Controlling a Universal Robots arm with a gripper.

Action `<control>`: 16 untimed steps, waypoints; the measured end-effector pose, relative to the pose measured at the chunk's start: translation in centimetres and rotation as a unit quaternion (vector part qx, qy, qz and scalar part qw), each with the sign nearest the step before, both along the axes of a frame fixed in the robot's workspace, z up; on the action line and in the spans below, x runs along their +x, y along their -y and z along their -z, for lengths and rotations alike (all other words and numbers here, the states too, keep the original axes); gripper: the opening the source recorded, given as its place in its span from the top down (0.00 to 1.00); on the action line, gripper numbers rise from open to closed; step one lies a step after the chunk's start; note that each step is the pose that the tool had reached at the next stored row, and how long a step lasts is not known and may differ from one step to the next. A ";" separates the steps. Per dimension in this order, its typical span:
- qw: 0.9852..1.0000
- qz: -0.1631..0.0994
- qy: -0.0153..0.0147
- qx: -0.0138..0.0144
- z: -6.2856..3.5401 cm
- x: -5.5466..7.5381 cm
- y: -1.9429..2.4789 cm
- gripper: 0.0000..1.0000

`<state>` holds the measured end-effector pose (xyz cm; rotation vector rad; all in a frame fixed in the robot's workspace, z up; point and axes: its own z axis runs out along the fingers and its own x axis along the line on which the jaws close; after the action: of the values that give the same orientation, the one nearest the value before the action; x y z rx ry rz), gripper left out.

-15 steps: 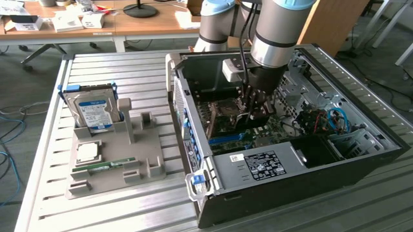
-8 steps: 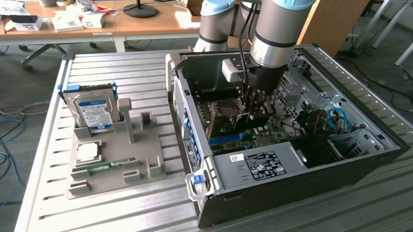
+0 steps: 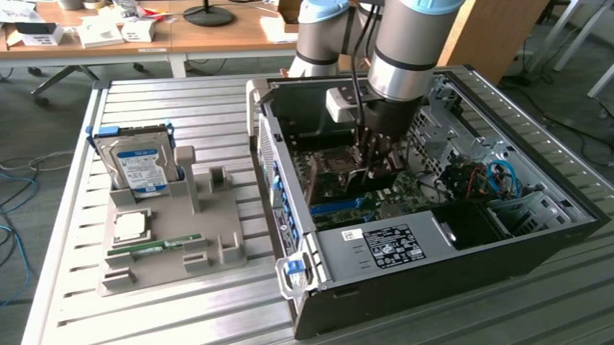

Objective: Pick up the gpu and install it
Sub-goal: 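Insert the gpu into the slot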

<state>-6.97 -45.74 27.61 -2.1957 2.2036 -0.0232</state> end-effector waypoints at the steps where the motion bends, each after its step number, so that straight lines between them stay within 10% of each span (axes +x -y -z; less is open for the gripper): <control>1: 1.000 0.000 0.000 0.000 0.00 -0.2 0.00 0.74; 16: 1.000 0.000 0.000 0.000 0.02 -1.4 -0.02 0.74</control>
<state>-8.36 -45.72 27.59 -2.1956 2.2036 -0.0232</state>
